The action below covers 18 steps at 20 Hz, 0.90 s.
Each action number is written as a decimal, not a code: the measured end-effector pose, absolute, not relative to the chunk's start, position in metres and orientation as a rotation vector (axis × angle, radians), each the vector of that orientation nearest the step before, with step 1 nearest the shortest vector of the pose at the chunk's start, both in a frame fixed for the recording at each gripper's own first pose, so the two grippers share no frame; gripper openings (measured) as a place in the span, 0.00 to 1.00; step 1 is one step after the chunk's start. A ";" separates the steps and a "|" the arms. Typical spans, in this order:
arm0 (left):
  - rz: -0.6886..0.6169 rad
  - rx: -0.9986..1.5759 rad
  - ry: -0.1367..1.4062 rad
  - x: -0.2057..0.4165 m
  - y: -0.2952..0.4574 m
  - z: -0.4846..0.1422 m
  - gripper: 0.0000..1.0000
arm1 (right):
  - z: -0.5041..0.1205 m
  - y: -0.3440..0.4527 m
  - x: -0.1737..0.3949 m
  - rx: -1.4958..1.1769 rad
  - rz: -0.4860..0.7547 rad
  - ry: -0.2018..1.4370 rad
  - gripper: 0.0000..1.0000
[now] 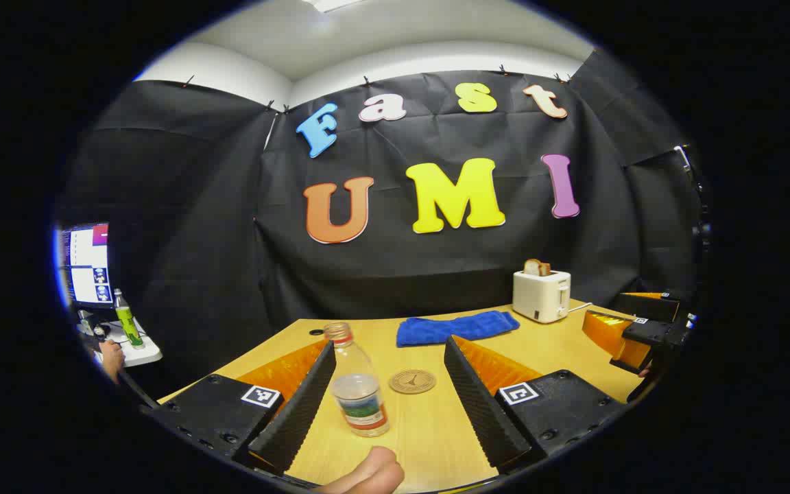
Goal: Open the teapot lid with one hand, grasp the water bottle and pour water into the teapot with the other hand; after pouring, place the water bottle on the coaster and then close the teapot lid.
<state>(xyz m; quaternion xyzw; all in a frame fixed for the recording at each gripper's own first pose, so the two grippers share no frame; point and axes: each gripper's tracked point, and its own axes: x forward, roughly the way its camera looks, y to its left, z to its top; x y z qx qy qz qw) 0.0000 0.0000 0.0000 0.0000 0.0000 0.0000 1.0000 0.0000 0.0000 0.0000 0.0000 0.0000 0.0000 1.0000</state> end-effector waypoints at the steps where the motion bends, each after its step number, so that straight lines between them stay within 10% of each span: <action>1: 0.018 -0.014 0.018 0.003 0.011 -0.006 0.99 | 0.001 -0.001 0.001 -0.016 -0.020 -0.012 0.97; 18: 0.035 -0.053 0.084 0.018 0.031 -0.036 1.00 | -0.032 -0.004 0.019 -0.027 -0.023 0.063 0.95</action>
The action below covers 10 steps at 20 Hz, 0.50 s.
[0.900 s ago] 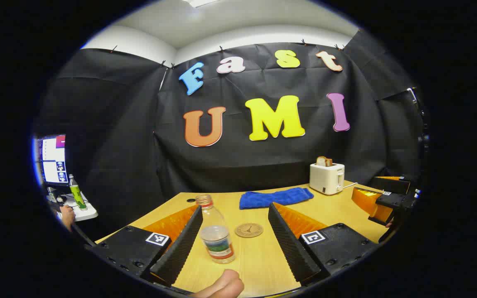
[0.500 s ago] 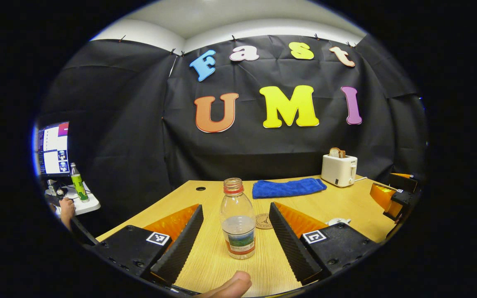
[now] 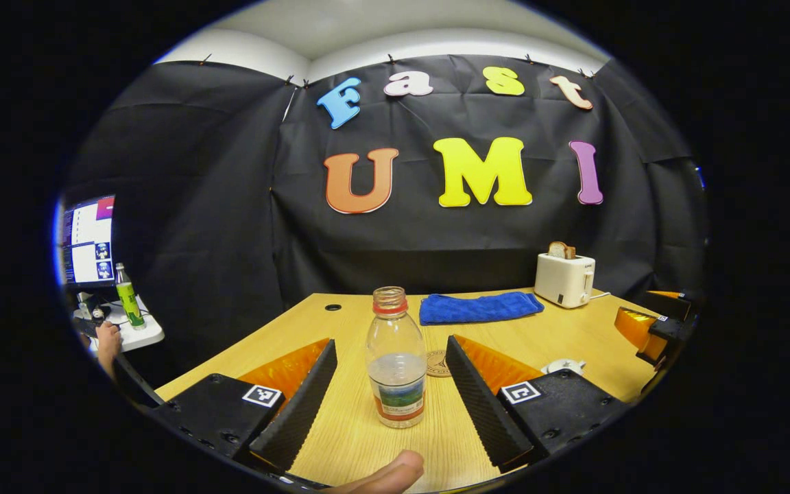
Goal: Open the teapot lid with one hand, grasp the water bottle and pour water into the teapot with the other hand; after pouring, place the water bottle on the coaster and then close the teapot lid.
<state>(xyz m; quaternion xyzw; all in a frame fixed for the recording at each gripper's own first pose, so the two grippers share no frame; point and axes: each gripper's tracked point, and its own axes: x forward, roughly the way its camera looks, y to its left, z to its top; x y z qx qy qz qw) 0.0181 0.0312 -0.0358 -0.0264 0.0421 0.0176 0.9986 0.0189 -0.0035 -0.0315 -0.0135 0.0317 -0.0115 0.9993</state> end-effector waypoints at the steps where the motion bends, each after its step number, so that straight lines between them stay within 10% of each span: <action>1: 0.039 -0.058 0.086 0.017 0.033 -0.037 1.00 | -0.033 -0.003 0.020 -0.028 -0.022 0.067 0.95; 10: 0.030 -0.052 0.093 0.022 0.033 -0.044 1.00 | -0.074 0.031 0.034 -0.017 0.049 0.115 0.95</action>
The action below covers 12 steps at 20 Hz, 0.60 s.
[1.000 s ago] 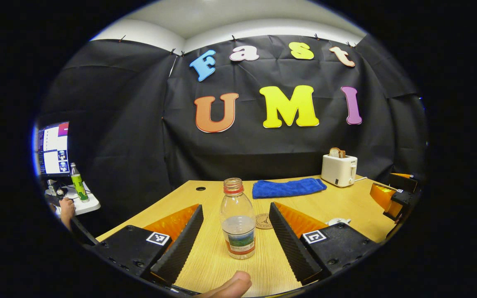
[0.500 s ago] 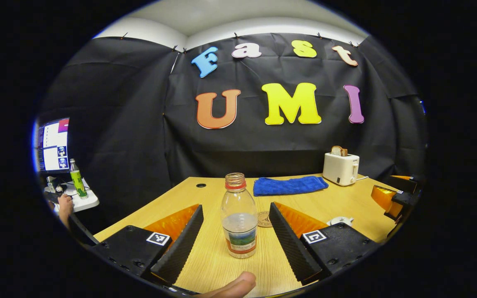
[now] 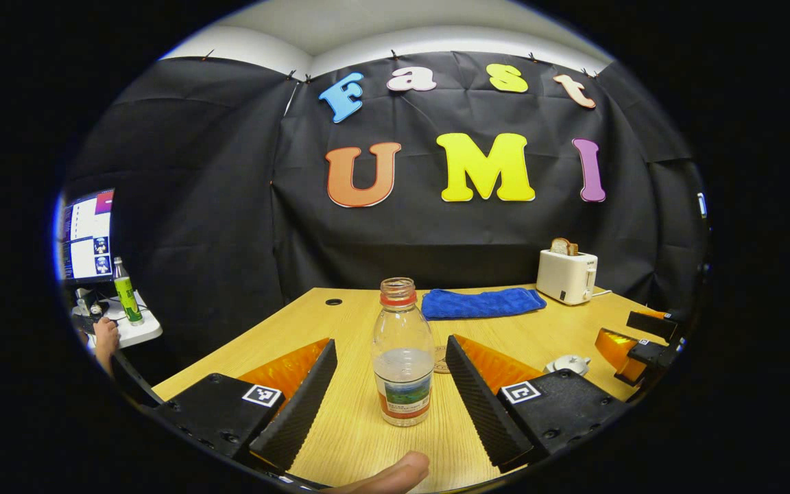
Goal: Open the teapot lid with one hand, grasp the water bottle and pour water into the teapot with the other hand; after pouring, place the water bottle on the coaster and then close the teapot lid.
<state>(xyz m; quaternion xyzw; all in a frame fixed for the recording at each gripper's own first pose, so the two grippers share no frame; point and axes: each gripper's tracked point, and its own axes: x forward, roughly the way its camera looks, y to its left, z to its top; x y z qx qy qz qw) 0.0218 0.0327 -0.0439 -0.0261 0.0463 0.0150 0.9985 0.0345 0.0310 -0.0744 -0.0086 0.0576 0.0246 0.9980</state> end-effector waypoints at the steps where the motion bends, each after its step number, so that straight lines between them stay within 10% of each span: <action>1: 0.025 -0.050 0.100 0.023 0.031 -0.046 1.00 | -0.079 0.037 0.037 -0.025 0.060 0.119 0.95; 7: 0.046 -0.041 0.142 0.028 0.036 -0.062 1.00 | -0.094 0.063 0.066 -0.052 0.062 0.144 0.96; 12: 0.047 -0.036 0.142 0.029 0.036 -0.063 1.00 | -0.104 0.074 0.082 -0.031 0.068 0.174 0.67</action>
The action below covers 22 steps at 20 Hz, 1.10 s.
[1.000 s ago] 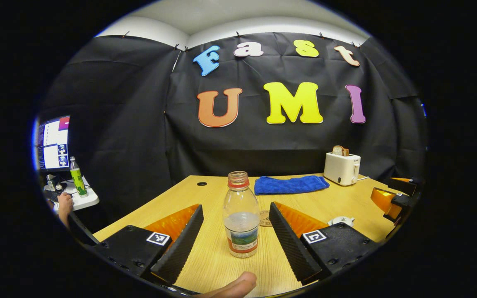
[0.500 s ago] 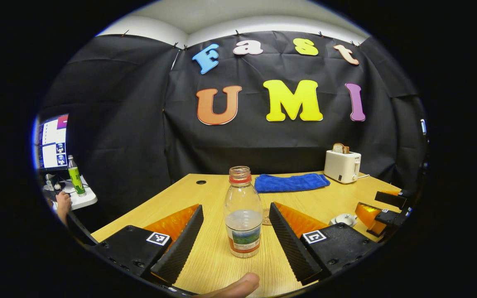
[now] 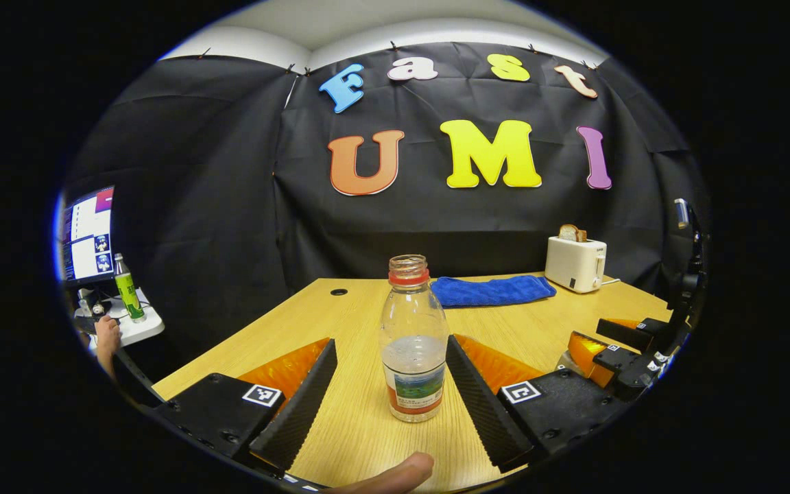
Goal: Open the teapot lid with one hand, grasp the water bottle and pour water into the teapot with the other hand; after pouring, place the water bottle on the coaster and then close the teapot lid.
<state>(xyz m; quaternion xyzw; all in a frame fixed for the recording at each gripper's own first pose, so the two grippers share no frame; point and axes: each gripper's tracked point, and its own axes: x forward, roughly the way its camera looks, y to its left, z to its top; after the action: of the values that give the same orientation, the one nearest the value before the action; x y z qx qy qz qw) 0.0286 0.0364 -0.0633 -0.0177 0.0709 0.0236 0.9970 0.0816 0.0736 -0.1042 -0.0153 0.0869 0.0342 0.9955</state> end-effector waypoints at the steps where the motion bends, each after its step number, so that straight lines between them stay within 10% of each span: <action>1: 0.045 -0.037 0.144 0.028 0.036 -0.064 1.00 | -0.103 0.075 0.082 -0.030 0.071 0.165 0.51; 3: 0.056 -0.037 0.146 0.029 0.039 -0.066 1.00 | -0.104 0.077 0.082 -0.041 0.070 0.174 0.26; 7: 0.044 -0.047 0.137 0.029 0.036 -0.062 1.00 | -0.104 0.081 0.085 -0.029 0.098 0.177 0.08; 22: -0.059 -0.096 0.170 0.061 0.021 -0.103 1.00 | -0.066 0.065 0.060 -0.008 0.075 0.086 0.01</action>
<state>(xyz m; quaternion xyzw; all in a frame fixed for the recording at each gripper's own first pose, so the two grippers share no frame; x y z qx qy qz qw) 0.0609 0.0206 -0.1031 -0.0480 0.0848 -0.0293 0.9948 0.0598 0.0652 -0.0662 -0.0041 0.0430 0.0375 0.9984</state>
